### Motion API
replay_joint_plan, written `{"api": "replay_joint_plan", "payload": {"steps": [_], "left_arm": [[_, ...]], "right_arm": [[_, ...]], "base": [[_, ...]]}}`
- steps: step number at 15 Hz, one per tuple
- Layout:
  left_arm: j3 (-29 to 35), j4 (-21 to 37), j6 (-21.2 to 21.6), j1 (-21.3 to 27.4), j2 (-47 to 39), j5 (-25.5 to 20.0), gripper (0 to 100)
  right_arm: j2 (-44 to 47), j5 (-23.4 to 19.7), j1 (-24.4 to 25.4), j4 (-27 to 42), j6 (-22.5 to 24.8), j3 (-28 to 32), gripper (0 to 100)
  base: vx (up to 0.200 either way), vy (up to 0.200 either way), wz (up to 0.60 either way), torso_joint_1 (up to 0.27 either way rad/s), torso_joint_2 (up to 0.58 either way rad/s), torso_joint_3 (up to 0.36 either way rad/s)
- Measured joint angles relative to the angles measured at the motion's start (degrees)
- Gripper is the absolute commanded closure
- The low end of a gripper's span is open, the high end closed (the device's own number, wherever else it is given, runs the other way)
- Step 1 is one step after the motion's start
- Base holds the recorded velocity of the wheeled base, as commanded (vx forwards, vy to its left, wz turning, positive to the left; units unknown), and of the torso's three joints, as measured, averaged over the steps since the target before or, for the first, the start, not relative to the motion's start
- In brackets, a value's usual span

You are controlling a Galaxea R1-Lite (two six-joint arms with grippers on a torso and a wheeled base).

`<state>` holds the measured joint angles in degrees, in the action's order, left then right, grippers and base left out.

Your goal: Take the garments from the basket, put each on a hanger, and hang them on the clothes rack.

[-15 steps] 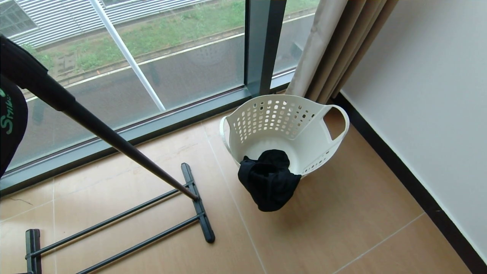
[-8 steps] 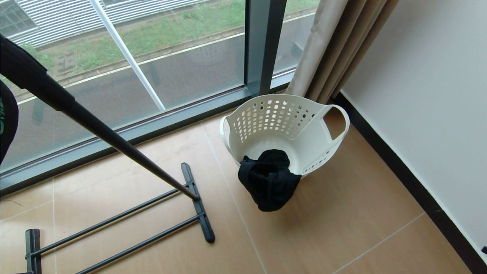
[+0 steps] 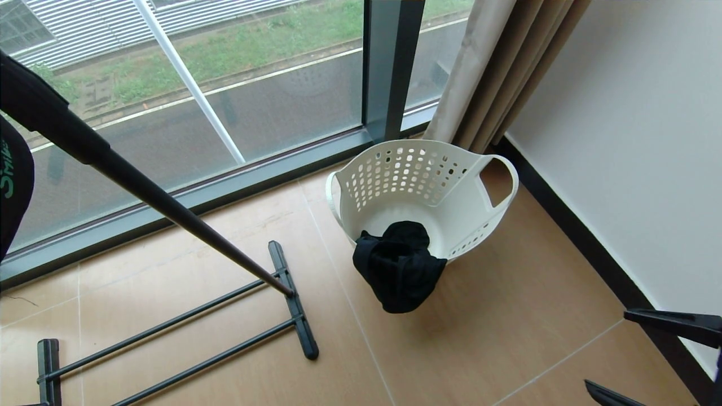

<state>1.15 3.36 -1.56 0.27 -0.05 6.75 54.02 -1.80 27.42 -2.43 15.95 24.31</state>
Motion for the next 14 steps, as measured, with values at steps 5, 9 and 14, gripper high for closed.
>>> {"api": "replay_joint_plan", "payload": {"steps": [5, 9, 14], "left_arm": [[0.0, 0.02, 0.0, 0.0, 0.02, 0.0, 0], [0.0, -0.02, -0.1, 0.0, 0.02, 0.09, 0], [0.0, -0.02, -0.1, -0.02, 0.02, 0.09, 0]], "right_arm": [[17.73, 2.67, 2.97, 0.0, 5.34, 11.98, 0], [32.98, 3.02, 3.21, -0.09, 6.69, 23.84, 0], [46.92, 3.3, 2.49, -0.17, 7.34, 35.69, 0]], "base": [[0.0, 0.0, 0.0, 0.0, 0.0, 0.0], [0.0, 0.0, 0.0, 0.0, 0.0, 0.0], [0.0, 0.0, 0.0, 0.0, 0.0, 0.0]]}}
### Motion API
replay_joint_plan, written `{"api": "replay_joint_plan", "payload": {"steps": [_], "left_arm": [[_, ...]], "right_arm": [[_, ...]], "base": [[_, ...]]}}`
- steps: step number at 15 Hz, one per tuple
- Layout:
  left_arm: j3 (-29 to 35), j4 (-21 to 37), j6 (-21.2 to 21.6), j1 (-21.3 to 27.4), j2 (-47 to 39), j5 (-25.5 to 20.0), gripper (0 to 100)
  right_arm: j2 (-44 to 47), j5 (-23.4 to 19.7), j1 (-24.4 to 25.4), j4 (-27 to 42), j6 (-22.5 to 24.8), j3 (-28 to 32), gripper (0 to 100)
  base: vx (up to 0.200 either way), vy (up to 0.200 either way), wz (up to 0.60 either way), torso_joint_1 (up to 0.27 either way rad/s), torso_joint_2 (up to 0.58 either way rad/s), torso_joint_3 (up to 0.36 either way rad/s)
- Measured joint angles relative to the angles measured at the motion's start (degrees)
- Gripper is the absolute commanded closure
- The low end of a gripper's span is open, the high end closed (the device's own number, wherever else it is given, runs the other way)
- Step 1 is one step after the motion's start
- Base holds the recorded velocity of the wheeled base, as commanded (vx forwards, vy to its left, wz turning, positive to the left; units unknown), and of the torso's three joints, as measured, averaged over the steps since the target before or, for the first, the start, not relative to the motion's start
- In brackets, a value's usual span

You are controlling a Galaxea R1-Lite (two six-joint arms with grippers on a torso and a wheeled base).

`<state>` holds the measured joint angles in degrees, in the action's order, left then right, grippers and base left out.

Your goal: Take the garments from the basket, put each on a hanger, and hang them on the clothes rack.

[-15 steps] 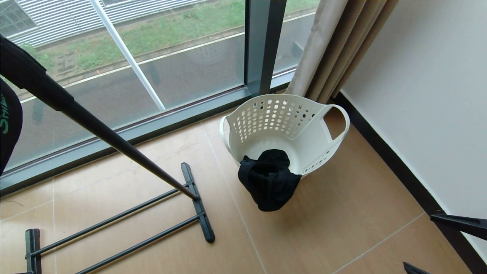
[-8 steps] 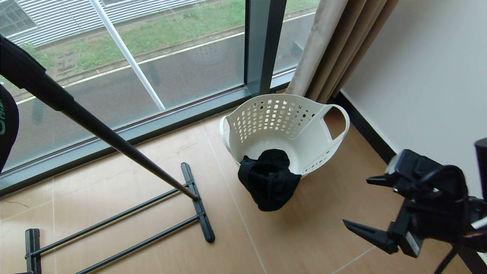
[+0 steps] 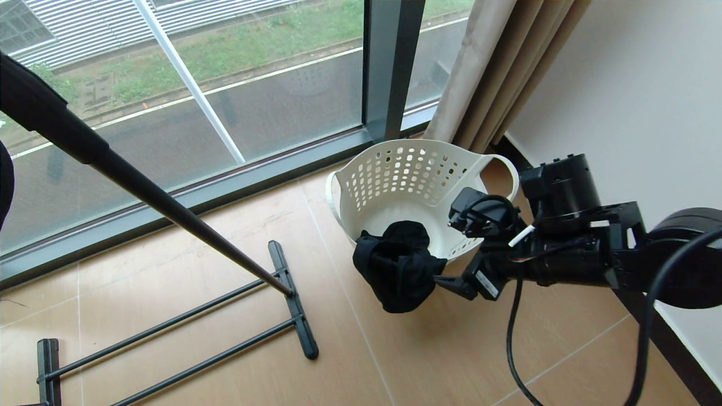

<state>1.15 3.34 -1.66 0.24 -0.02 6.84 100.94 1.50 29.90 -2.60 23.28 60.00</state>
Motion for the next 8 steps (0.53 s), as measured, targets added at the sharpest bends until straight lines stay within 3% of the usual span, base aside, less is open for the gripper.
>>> {"api": "replay_joint_plan", "payload": {"steps": [8], "left_arm": [[0.0, -0.01, 0.0, 0.02, 0.0, 0.0, 0]], "right_arm": [[14.86, 2.99, -2.6, -5.1, -3.83, 9.2, 0]], "base": [[0.0, 0.0, 0.0, 0.0, 0.0, 0.0]]}}
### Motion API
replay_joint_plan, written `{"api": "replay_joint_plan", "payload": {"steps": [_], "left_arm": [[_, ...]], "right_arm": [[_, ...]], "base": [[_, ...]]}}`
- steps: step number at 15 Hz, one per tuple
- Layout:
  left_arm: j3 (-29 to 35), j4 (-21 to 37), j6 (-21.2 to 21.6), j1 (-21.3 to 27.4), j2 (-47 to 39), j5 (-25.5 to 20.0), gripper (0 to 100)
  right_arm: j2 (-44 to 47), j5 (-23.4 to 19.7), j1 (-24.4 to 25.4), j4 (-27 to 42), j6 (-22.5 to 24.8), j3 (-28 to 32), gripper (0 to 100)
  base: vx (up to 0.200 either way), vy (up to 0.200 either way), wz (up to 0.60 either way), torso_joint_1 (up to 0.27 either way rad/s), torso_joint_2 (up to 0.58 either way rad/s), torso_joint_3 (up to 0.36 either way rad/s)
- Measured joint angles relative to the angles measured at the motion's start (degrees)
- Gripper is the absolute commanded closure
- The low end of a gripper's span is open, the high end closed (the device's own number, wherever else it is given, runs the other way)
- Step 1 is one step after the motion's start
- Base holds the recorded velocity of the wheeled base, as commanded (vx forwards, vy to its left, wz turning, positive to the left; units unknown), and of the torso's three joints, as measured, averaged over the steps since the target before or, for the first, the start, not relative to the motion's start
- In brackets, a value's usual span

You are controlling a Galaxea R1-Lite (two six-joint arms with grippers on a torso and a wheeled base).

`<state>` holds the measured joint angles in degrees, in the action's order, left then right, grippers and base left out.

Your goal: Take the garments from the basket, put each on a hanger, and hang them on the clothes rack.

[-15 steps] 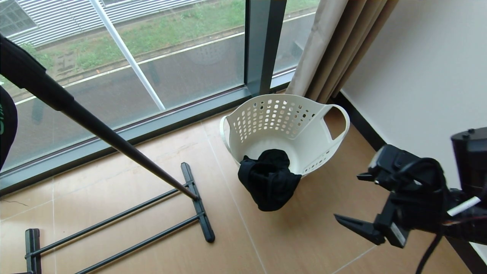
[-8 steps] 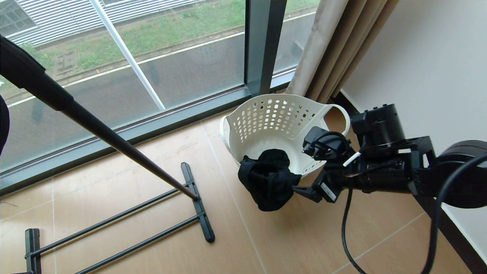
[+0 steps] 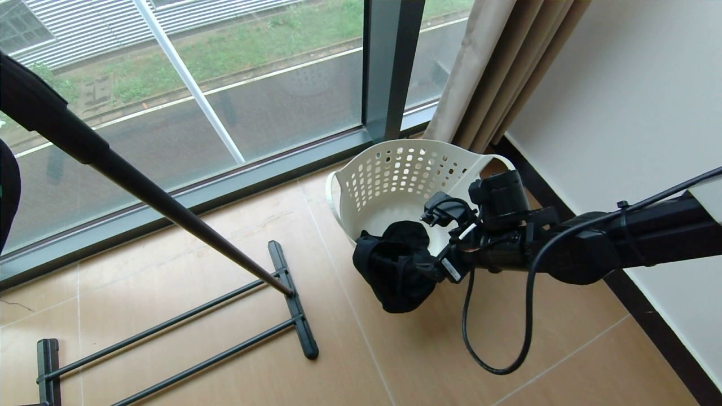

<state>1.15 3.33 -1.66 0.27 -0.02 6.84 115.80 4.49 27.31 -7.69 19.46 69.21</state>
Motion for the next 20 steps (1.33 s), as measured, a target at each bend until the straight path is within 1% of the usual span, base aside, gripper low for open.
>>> {"api": "replay_joint_plan", "payload": {"steps": [3, 5, 6, 7, 8, 9, 12, 15, 20], "left_arm": [[0.0, 0.01, 0.0, 0.0, 0.0, 0.0, 0], [0.0, 0.0, 0.0, 0.0, 0.0, 0.0, 0], [0.0, 0.0, 0.0, 0.0, 0.0, -0.02, 0], [0.0, 0.0, 0.0, 0.0, 0.0, 0.0, 0], [0.0, 0.0, 0.0, 0.0, 0.0, 0.0, 0], [0.0, 0.0, 0.0, 0.0, 0.0, 0.0, 0], [0.0, 0.0, 0.0, -0.02, 0.0, -0.02, 0], [0.0, 0.0, 0.0, 0.0, 0.0, 0.0, 0], [0.0, 0.0, 0.0, 0.0, 0.0, 0.0, 0]], "right_arm": [[4.68, 2.55, -0.09, -0.22, -6.35, 5.44, 0], [6.56, 2.86, -0.09, -0.84, -6.97, 6.81, 0], [7.22, 2.76, -0.27, -1.66, -6.57, 7.5, 0], [7.83, 2.54, -0.74, -1.67, -4.46, 8.57, 0], [8.57, 2.29, -1.32, -1.83, -0.52, 10.12, 0], [9.31, 1.96, -1.68, -1.91, 1.97, 10.95, 0], [10.56, -1.12, -2.06, -2.18, 3.06, 11.56, 0], [11.22, -1.48, -2.1, -2.23, 3.91, 13.12, 0], [13.51, -1.23, -1.79, -2.27, 4.0, 15.66, 0]], "base": [[0.0, 0.0, 0.0, 0.0, 0.0, 0.0], [0.0, 0.0, 0.0, 0.0, 0.0, 0.0], [0.0, 0.0, 0.0, 0.0, 0.0, 0.0], [0.0, 0.0, 0.0, 0.0, 0.0, 0.0], [0.0, 0.0, 0.0, 0.0, 0.0, 0.0], [0.0, 0.0, 0.0, 0.0, 0.0, 0.0], [0.0, 0.0, 0.0, 0.0, 0.0, 0.0], [0.0, 0.0, 0.0, 0.0, 0.0, 0.0], [0.0, 0.0, 0.0, 0.0, 0.0, 0.0]]}}
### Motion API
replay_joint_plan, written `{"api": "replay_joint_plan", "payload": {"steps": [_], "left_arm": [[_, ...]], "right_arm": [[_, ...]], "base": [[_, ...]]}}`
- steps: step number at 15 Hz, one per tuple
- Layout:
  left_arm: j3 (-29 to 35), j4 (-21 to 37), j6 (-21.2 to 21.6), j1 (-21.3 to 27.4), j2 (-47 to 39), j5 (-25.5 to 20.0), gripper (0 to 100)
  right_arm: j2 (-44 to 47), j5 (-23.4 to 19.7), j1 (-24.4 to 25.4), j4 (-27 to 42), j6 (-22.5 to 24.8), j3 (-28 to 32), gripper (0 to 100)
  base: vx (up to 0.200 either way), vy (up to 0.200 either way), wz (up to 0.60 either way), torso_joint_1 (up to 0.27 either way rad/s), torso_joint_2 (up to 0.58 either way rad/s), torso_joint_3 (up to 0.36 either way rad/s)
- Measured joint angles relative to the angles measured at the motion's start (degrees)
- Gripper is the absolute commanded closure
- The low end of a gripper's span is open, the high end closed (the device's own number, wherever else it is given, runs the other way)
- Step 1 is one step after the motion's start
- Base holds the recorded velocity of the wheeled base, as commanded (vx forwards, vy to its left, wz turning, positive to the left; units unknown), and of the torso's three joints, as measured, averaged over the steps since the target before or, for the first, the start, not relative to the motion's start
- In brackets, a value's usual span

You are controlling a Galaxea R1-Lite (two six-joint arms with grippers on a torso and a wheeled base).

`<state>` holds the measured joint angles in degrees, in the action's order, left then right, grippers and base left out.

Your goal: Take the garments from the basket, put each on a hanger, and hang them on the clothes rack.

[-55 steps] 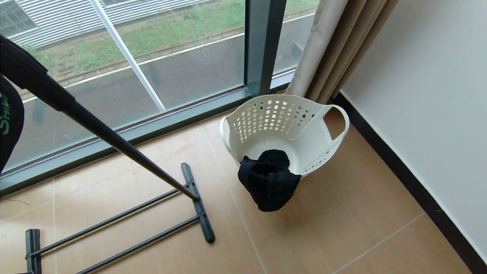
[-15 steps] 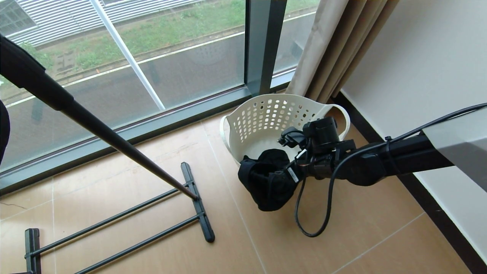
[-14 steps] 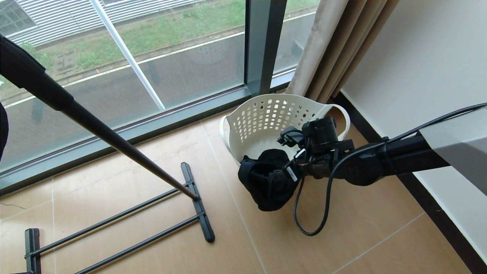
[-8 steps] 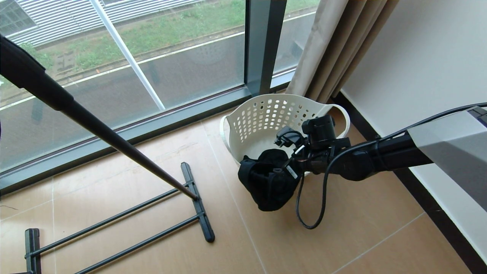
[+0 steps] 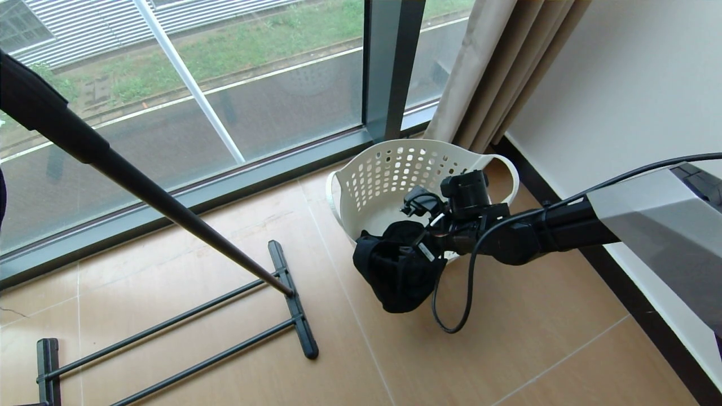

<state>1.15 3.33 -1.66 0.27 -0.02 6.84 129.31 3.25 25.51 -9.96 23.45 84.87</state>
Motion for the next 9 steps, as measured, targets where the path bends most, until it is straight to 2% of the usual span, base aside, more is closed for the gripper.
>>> {"api": "replay_joint_plan", "payload": {"steps": [9], "left_arm": [[0.0, 0.0, 0.02, 0.0, 0.0, 0.0, 0]], "right_arm": [[4.13, 0.46, -0.13, 0.13, -0.09, 4.33, 0]], "base": [[0.0, 0.0, 0.0, 0.0, 0.0, 0.0]]}}
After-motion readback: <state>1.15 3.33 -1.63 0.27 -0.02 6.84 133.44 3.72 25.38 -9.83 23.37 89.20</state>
